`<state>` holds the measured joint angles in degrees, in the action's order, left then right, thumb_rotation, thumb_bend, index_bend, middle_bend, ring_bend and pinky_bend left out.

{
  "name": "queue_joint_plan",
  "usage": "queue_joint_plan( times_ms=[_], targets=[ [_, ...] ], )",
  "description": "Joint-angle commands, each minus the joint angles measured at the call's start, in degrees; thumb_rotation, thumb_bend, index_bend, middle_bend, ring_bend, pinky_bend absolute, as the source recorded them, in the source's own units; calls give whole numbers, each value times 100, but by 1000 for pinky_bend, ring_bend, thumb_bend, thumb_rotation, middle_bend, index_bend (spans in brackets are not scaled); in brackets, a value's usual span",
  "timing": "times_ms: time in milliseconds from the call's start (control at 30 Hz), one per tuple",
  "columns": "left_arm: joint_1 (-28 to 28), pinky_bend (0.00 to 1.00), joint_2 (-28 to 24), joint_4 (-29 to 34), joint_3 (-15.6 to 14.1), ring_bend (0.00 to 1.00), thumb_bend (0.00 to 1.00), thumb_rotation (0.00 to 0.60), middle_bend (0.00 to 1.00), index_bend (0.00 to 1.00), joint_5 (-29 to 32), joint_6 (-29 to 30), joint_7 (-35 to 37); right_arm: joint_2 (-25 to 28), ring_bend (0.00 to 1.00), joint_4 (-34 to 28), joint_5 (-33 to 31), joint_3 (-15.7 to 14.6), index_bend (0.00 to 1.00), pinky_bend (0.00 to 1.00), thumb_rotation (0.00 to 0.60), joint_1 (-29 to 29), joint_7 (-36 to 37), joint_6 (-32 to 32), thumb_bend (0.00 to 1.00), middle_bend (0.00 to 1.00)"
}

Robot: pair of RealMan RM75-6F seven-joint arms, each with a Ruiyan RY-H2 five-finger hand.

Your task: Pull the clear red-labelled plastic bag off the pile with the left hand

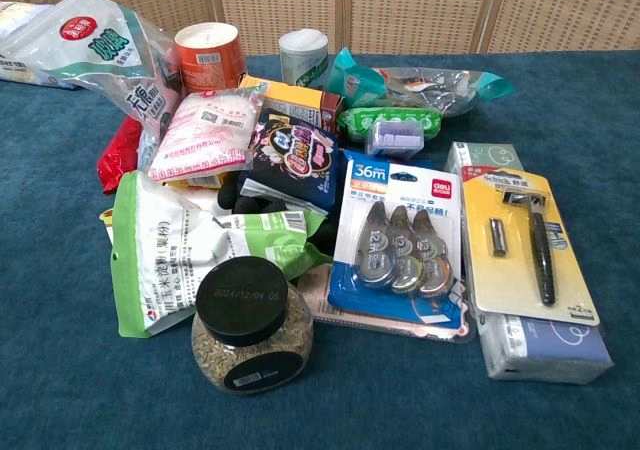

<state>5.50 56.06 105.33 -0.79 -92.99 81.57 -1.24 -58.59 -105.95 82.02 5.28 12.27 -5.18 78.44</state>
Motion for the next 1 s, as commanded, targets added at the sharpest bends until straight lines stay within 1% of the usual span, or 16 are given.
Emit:
queue_joint_plan(
  times_ms=[33,100,233,367,467,600,733,1000],
  targets=[
    [176,0,128,-117,168,30,259,600,31,0,88,-112,-129,31,34,-22,13,-10,0,193,599,-35,4,37,115,0],
    [287,0,245,-203,288,1,258,600,1,0,142,-150,-206,53,33,-32,11,-20,0,192,598,-56,8,45,117,0],
    [569,0,439,-354,544,0,256,600,0,0,291,-308,-249,103,34,-54,23,-28,0,192,598,-105,27,94,117,0],
    [890,0,698,-615,822,0,258,600,0,0,479,-477,-563,156,33,-96,70,-32,0,192,600,-156,37,170,116,0],
    [1136,0,891,-789,962,0,257,600,0,0,687,-726,-723,185,33,-129,83,-26,0,192,600,-182,16,210,117,0],
    [1421,0,1149,-1035,1100,0,257,600,0,0,939,-1004,-934,232,33,-178,103,-22,0,192,600,-219,-16,264,116,0],
    [1690,0,1378,-1257,1212,0,258,600,0,0,1182,-1275,-997,297,33,-226,98,-5,0,193,600,-270,-40,339,117,0],
    [2210,0,1822,-1769,1400,0,258,600,0,0,1426,-1582,-1399,382,34,-264,80,39,0,192,600,-354,-14,470,118,0]
  ],
)
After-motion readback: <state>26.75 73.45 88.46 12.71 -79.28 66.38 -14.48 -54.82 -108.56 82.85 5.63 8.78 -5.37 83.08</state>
